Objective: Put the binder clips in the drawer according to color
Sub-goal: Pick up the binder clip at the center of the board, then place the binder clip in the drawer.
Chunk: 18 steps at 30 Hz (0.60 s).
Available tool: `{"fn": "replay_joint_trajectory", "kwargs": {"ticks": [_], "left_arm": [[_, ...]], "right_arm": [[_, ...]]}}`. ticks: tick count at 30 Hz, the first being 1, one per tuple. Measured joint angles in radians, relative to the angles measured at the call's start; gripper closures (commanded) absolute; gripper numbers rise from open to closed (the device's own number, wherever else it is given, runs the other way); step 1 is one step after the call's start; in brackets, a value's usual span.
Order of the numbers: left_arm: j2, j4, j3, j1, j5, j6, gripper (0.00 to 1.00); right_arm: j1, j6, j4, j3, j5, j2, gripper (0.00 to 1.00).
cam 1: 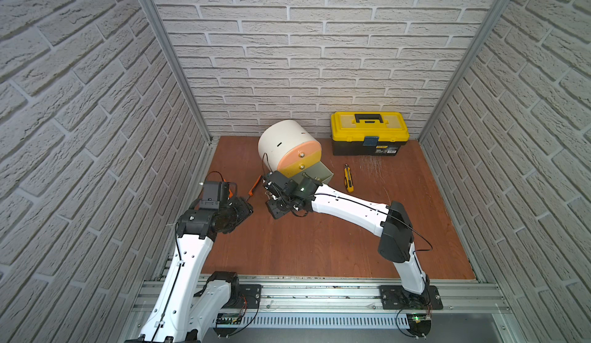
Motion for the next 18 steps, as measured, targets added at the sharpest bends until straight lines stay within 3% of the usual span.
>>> {"fn": "replay_joint_trajectory", "kwargs": {"ticks": [5,18], "left_arm": [[0.079,0.025,0.042,-0.026,-0.006,0.022,0.39],[0.323,0.15,0.135,-0.241,-0.035,0.046,0.39]], "right_arm": [[-0.063,-0.018,-0.003,-0.019,0.018,-0.041,0.57],[-0.23,-0.047,-0.019,-0.059,0.039,-0.063,0.56]]}}
